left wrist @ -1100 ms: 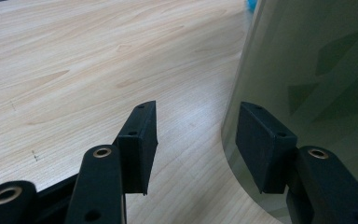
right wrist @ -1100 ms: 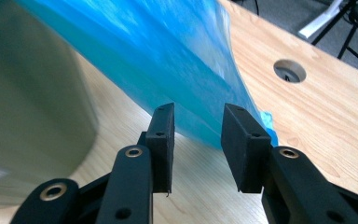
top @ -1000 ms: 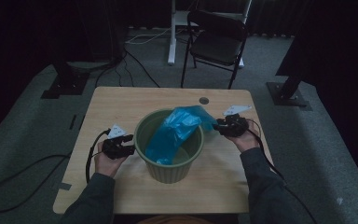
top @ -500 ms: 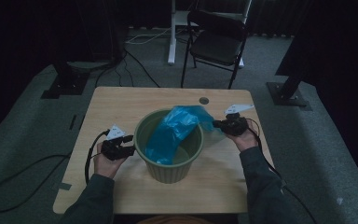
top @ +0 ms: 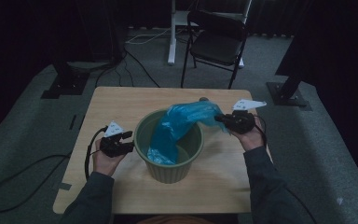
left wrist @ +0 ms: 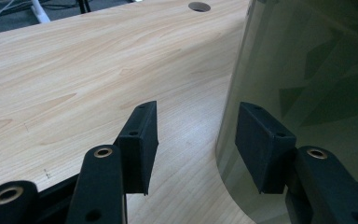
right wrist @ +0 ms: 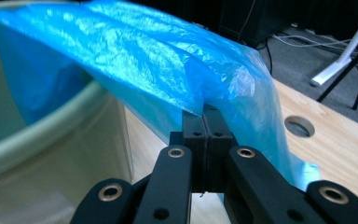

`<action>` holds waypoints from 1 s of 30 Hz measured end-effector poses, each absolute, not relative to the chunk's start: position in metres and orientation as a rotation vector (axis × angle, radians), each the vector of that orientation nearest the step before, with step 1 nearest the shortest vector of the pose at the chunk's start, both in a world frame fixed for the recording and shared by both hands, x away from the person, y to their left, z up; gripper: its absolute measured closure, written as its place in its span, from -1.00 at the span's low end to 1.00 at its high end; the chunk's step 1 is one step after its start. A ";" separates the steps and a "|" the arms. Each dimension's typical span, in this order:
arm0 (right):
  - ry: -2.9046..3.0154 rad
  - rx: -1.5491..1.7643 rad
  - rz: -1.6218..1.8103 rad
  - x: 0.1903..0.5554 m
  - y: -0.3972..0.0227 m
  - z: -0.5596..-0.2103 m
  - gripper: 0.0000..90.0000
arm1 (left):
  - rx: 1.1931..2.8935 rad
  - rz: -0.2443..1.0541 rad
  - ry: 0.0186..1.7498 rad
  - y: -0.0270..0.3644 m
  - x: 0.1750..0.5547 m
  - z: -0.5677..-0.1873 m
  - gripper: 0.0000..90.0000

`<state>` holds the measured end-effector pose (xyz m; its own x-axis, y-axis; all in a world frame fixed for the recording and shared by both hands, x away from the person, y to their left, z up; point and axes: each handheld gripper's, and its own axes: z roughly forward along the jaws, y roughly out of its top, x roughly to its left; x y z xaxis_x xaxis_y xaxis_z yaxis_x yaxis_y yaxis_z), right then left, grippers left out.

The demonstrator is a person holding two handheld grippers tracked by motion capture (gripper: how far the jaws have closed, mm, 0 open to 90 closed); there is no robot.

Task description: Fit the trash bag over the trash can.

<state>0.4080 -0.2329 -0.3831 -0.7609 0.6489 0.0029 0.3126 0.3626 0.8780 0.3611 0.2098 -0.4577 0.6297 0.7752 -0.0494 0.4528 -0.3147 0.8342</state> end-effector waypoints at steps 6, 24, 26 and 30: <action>2.301 0.790 1.389 0.405 -0.221 -0.373 1.00 | 1.958 0.453 0.947 0.210 0.358 -0.448 0.09; 2.327 0.675 1.410 0.393 -0.202 -0.349 1.00 | 1.916 0.441 0.891 0.224 0.372 -0.409 0.27; 2.328 0.663 1.409 0.392 -0.200 -0.347 1.00 | 1.917 0.453 0.881 0.223 0.371 -0.402 0.27; 2.336 0.652 1.410 0.391 -0.197 -0.345 1.00 | 1.900 0.429 0.848 0.223 0.371 -0.390 0.22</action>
